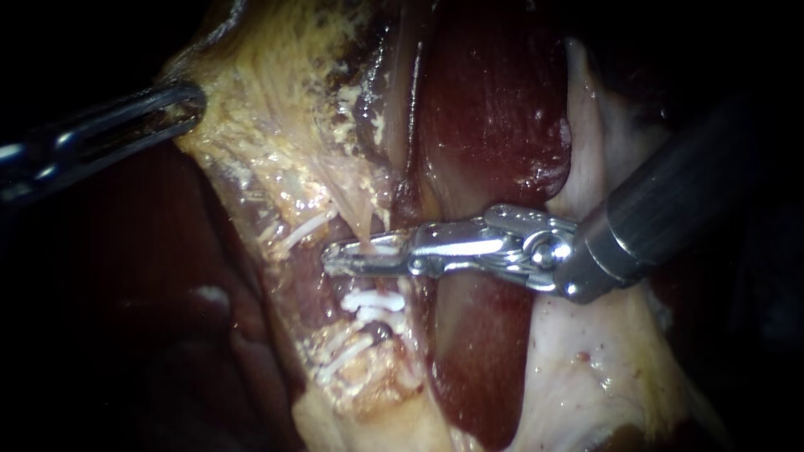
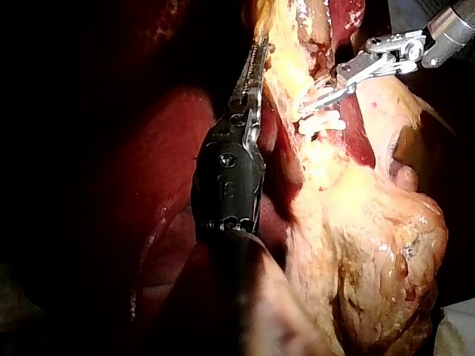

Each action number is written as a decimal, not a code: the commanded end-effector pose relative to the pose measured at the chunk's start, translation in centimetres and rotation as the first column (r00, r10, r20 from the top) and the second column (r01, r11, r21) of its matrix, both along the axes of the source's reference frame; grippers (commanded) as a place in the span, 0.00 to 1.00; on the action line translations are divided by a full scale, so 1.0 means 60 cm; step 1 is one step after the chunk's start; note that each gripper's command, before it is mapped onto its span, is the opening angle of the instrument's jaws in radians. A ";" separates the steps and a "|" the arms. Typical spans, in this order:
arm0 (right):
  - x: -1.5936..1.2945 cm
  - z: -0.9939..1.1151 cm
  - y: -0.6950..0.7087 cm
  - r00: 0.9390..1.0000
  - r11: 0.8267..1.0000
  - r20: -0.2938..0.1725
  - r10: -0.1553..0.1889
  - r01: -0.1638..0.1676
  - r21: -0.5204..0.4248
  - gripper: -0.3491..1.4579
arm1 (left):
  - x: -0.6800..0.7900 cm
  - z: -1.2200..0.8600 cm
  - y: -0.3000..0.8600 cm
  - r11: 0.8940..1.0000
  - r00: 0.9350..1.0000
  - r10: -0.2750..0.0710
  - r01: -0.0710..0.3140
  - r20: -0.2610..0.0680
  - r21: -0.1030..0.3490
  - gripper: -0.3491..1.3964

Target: Going back third clip right tube

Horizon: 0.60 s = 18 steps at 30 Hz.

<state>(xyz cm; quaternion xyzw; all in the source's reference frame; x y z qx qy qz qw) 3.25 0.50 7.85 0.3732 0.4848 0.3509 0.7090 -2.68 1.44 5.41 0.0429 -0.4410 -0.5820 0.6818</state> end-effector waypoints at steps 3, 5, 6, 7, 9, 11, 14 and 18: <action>0.0000 0.0000 0.0000 1.000 1.000 0.000 0.000 0.000 0.000 0.00 | 0.0000 0.0000 0.0000 1.000 1.000 0.000 0.000 0.000 0.000 0.00; 0.0000 0.0000 0.0000 1.000 1.000 0.000 0.000 0.000 0.000 0.00 | 0.0000 0.0000 0.0000 1.000 1.000 0.000 0.000 0.000 0.000 0.00; 0.0000 0.0000 0.0000 1.000 1.000 0.000 0.000 0.000 0.000 0.00 | 0.0000 0.0000 0.0000 1.000 1.000 0.000 0.000 0.000 0.000 0.00; 0.0000 0.0000 0.0000 1.000 1.000 -0.002 -0.002 0.002 0.001 0.03 | 0.0000 0.0000 0.0000 1.000 1.000 0.000 0.000 0.000 0.000 0.00; 0.0000 0.0000 0.0001 1.000 1.000 0.000 0.000 0.000 0.000 0.21 | 0.0001 0.0000 0.0000 1.000 1.000 0.000 0.000 0.000 0.000 0.00; 0.0000 0.0002 0.0003 1.000 1.000 -0.002 -0.003 0.003 -0.023 0.37 | 0.0001 -0.0001 0.0000 1.000 1.000 0.000 0.000 0.000 0.000 0.00; 0.0001 0.0008 0.0008 1.000 0.997 0.003 0.002 -0.002 -0.081 0.47 | 0.0001 -0.0001 -0.0001 1.000 1.000 0.000 0.000 0.000 0.000 0.00; 0.0003 0.0020 0.0018 0.999 0.988 0.022 0.026 -0.022 -0.152 0.52 | 0.0001 -0.0002 -0.0001 1.000 1.000 0.000 0.000 0.000 0.000 0.00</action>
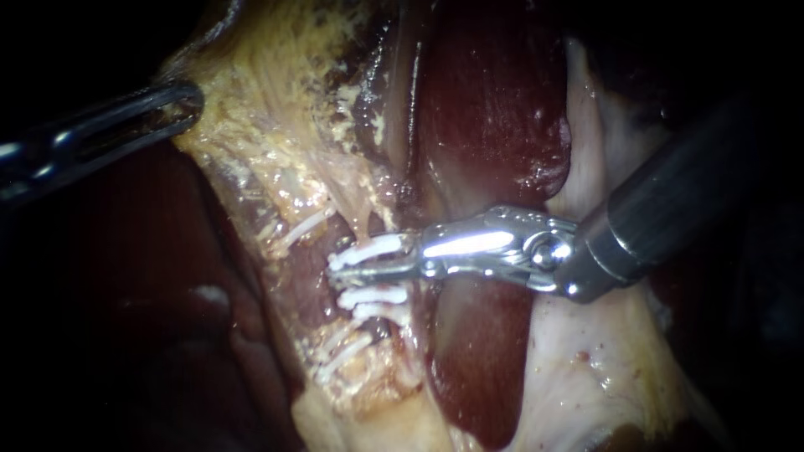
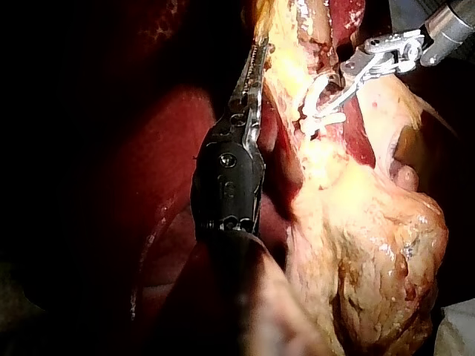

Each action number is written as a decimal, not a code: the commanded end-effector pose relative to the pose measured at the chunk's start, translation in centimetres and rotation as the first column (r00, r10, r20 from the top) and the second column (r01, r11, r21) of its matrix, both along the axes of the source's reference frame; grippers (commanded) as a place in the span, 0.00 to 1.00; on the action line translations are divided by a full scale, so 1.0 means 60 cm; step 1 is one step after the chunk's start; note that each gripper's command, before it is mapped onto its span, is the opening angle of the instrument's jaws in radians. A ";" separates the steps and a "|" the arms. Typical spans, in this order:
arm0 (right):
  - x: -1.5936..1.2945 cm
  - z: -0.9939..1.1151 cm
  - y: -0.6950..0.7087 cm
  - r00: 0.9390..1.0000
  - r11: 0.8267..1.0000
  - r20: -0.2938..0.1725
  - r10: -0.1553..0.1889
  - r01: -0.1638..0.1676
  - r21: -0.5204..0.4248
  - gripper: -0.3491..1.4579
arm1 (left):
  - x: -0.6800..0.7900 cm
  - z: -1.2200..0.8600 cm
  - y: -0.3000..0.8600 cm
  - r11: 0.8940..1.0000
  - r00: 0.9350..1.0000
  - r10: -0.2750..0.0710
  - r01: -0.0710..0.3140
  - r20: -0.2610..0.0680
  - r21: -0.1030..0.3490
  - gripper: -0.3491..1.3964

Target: Going back third clip right tube

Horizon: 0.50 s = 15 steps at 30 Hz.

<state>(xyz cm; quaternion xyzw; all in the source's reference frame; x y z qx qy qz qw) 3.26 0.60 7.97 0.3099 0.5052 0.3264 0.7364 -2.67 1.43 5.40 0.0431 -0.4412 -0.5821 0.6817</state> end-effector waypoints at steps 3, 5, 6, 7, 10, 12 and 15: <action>-0.0004 0.0004 0.0002 1.000 1.000 -0.001 -0.003 0.003 -0.021 0.52 | 0.0000 -0.0001 -0.0001 1.000 1.000 0.000 0.000 -0.001 0.000 0.00; -0.0004 0.0001 0.0000 1.000 0.999 -0.009 -0.011 0.011 -0.030 0.52 | 0.0000 -0.0001 -0.0001 1.000 1.000 0.000 0.000 -0.001 0.000 0.00; -0.0003 -0.0001 -0.0001 1.000 0.999 -0.010 -0.016 0.015 -0.041 0.52 | 0.0000 -0.0001 -0.0001 1.000 1.000 0.000 0.000 -0.001 0.000 0.00; -0.0003 -0.0003 -0.0001 1.000 0.999 -0.014 -0.018 0.017 -0.052 0.52 | 0.0000 -0.0001 -0.0001 1.000 1.000 0.000 0.000 0.000 0.000 0.00; -0.0005 -0.0009 -0.0003 0.999 0.997 -0.032 -0.036 0.034 -0.062 0.52 | 0.0001 -0.0001 -0.0001 1.000 1.000 0.000 0.000 0.000 0.000 0.00; -0.0005 -0.0014 -0.0010 0.998 0.997 -0.043 -0.053 0.051 -0.058 0.52 | 0.0001 -0.0001 -0.0001 1.000 1.000 0.000 0.000 0.000 0.000 0.00; -0.0001 -0.0022 -0.0021 0.995 0.996 -0.059 -0.075 0.072 -0.052 0.52 | 0.0001 -0.0001 -0.0001 1.000 1.000 0.000 0.000 -0.001 0.000 0.00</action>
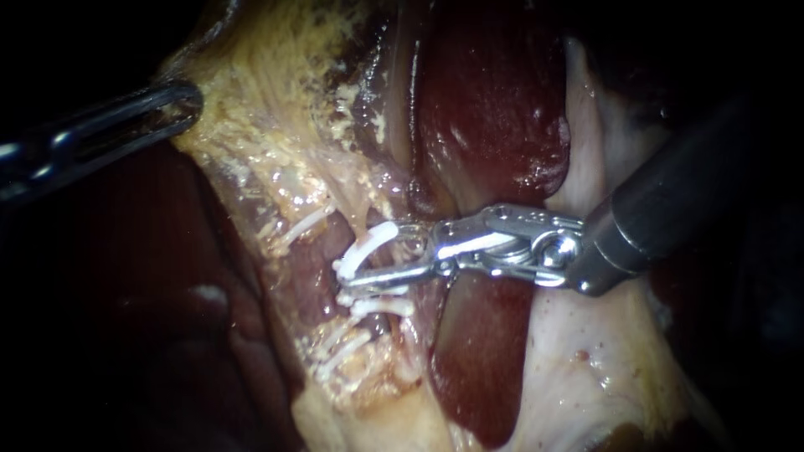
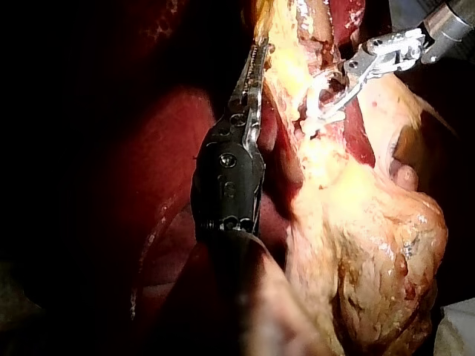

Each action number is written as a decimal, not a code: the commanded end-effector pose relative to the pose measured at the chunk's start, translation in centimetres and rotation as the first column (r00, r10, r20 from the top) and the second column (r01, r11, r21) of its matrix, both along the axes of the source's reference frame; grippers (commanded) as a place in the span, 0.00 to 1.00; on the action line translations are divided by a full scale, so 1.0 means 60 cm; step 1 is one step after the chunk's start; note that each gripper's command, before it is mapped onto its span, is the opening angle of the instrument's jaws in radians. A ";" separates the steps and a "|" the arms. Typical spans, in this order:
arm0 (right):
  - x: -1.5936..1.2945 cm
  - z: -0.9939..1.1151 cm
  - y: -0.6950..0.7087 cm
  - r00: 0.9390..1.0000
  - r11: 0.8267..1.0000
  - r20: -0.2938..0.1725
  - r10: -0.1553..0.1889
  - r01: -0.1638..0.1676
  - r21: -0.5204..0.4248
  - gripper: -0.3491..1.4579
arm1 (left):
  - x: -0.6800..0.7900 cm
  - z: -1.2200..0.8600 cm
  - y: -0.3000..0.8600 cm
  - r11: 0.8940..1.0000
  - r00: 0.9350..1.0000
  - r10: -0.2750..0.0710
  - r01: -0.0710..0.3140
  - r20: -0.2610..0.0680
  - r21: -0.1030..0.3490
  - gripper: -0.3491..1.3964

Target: Going back third clip right tube

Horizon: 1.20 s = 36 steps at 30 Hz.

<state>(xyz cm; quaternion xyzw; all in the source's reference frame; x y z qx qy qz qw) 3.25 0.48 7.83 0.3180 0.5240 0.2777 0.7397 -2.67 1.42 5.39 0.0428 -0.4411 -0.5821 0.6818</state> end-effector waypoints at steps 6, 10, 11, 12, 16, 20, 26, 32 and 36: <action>0.0005 -0.0009 -0.0015 0.999 0.999 -0.020 -0.032 0.032 0.002 0.52 | 0.0000 0.0001 0.0000 1.000 1.000 0.000 0.000 0.000 0.000 0.00; 0.0005 -0.0004 -0.0019 0.999 0.999 -0.020 -0.034 0.034 -0.001 0.52 | 0.0000 0.0001 -0.0001 1.000 1.000 0.000 0.000 0.000 0.000 0.00; 0.0005 -0.0002 -0.0019 0.999 0.999 -0.021 -0.035 0.035 -0.007 0.52 | 0.0000 0.0001 -0.0001 1.000 1.000 0.000 0.000 0.000 0.000 0.00; 0.0004 -0.0001 -0.0018 0.999 0.999 -0.023 -0.039 0.038 -0.011 0.52 | 0.0000 0.0001 -0.0001 1.000 1.000 0.000 0.000 0.000 0.000 0.00; -0.0011 -0.0002 -0.0009 0.999 0.996 -0.023 -0.042 0.040 -0.083 0.52 | 0.0000 0.0000 -0.0001 1.000 1.000 0.000 0.000 0.000 0.000 0.00; -0.0046 -0.0024 0.0010 0.998 0.989 -0.031 -0.059 0.054 -0.136 0.52 | 0.0001 -0.0001 -0.0002 1.000 1.000 0.000 0.000 0.000 0.000 0.00; -0.0120 -0.0080 0.0042 0.992 0.961 -0.063 -0.113 0.093 -0.260 0.52 | 0.0003 -0.0001 -0.0002 1.000 1.000 0.000 0.000 0.000 0.000 0.00; -0.0174 -0.0124 0.0047 0.985 0.942 -0.086 -0.148 0.114 -0.316 0.52 | 0.0002 -0.0001 -0.0002 1.000 1.000 0.000 0.000 0.000 0.000 0.00; -0.0178 -0.0147 0.0051 0.983 0.934 -0.096 -0.156 0.115 -0.337 0.52 | 0.0001 -0.0001 -0.0001 1.000 1.000 0.000 0.000 0.000 0.000 0.00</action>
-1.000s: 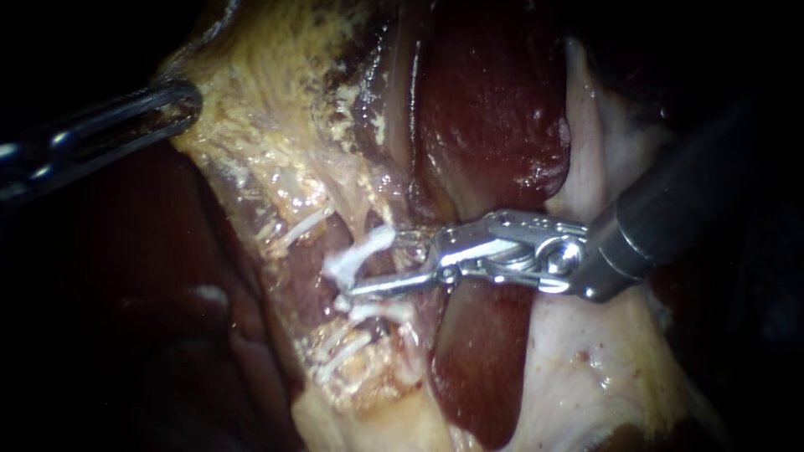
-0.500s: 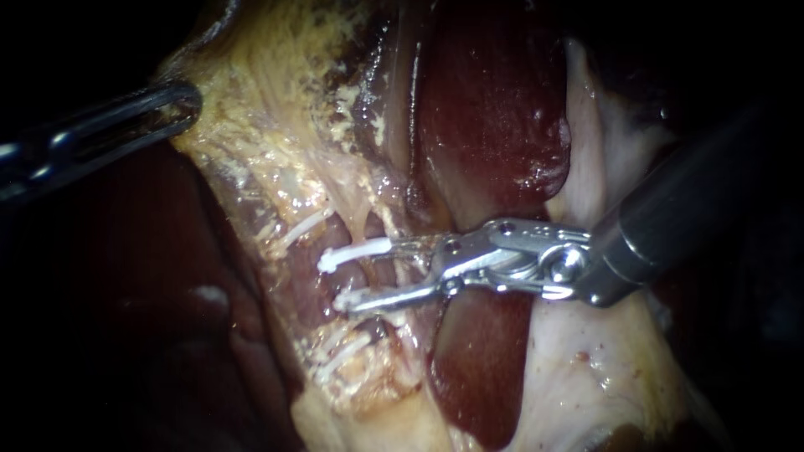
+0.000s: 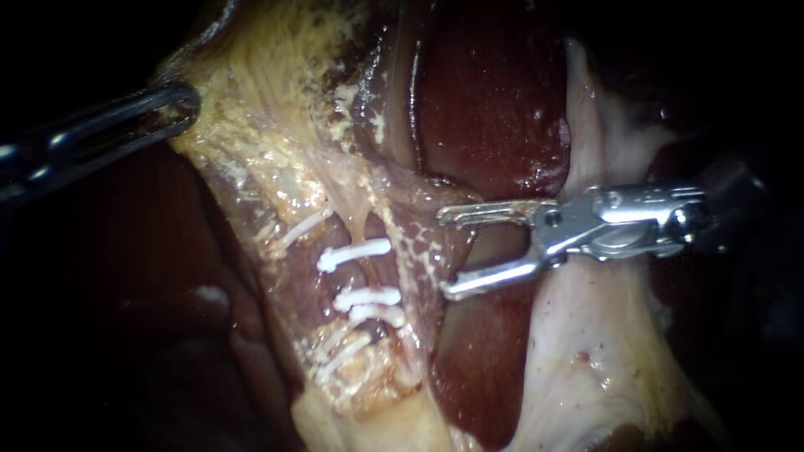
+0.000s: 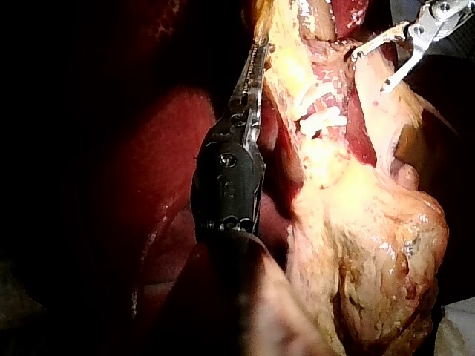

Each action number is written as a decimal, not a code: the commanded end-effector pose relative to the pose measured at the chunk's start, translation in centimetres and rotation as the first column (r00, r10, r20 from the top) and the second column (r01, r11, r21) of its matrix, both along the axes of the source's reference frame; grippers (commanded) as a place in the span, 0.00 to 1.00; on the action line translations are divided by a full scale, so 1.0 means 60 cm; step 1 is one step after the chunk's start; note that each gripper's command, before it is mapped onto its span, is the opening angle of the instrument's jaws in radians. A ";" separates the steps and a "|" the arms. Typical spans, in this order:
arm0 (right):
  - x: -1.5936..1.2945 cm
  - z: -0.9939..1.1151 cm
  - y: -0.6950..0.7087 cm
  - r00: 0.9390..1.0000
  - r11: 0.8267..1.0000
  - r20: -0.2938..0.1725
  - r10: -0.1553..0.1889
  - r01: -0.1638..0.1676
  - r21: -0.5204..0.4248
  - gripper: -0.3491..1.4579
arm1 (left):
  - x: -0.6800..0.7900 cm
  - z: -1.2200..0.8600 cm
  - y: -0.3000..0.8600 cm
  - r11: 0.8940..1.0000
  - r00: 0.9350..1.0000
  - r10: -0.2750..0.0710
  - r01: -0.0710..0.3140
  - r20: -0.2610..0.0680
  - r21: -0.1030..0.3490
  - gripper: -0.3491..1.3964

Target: Going back third clip right tube

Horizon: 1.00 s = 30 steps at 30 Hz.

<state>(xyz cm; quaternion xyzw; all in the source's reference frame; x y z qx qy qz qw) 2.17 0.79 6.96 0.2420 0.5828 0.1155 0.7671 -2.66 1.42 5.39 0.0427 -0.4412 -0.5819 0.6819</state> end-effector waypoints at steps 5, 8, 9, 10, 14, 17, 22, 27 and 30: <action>0.0001 -0.0030 0.0004 1.000 1.000 -0.017 -0.003 0.003 -0.016 0.52 | -0.0003 0.0001 0.0000 1.000 1.000 -0.001 0.001 -0.001 0.000 0.00; -0.0002 -0.0042 0.0008 1.000 1.000 -0.021 -0.003 0.003 -0.018 0.52 | -0.0003 0.0001 -0.0001 1.000 1.000 -0.001 0.001 -0.001 0.000 0.00; -0.0003 -0.0044 0.0009 1.000 1.000 -0.024 -0.002 0.001 -0.017 0.52 | -0.0003 0.0001 -0.0001 1.000 1.000 -0.001 0.001 -0.001 0.000 0.00; -0.0003 -0.0045 0.0009 1.000 1.000 -0.022 0.001 -0.001 -0.018 0.52 | -0.0003 0.0001 -0.0001 1.000 1.000 -0.001 0.001 -0.001 0.000 0.00; -0.0005 -0.0046 0.0010 1.000 1.000 -0.022 0.001 -0.001 -0.017 0.52 | -0.0009 0.0003 -0.0001 1.000 1.000 -0.002 0.002 -0.002 -0.001 0.00; -0.0004 -0.0045 0.0011 1.000 1.000 -0.023 0.000 0.000 -0.023 0.52 | -0.0018 0.0009 0.0000 1.000 1.000 -0.005 0.005 -0.003 -0.002 0.00; -0.0004 -0.0045 0.0011 1.000 1.000 -0.023 0.000 0.000 -0.023 0.52 | -0.0040 0.0032 -0.0004 1.000 1.000 0.004 -0.004 0.001 -0.010 0.00; -0.0004 -0.0046 0.0010 1.000 1.000 -0.023 0.000 0.000 -0.023 0.52 | -0.0079 0.0089 -0.0017 1.000 1.000 0.029 -0.029 -0.006 0.008 0.00; -0.0004 -0.0047 0.0010 1.000 1.000 -0.024 -0.001 0.000 -0.023 0.52 | -0.0108 0.0117 -0.0018 0.999 0.999 0.049 -0.049 0.000 0.016 0.00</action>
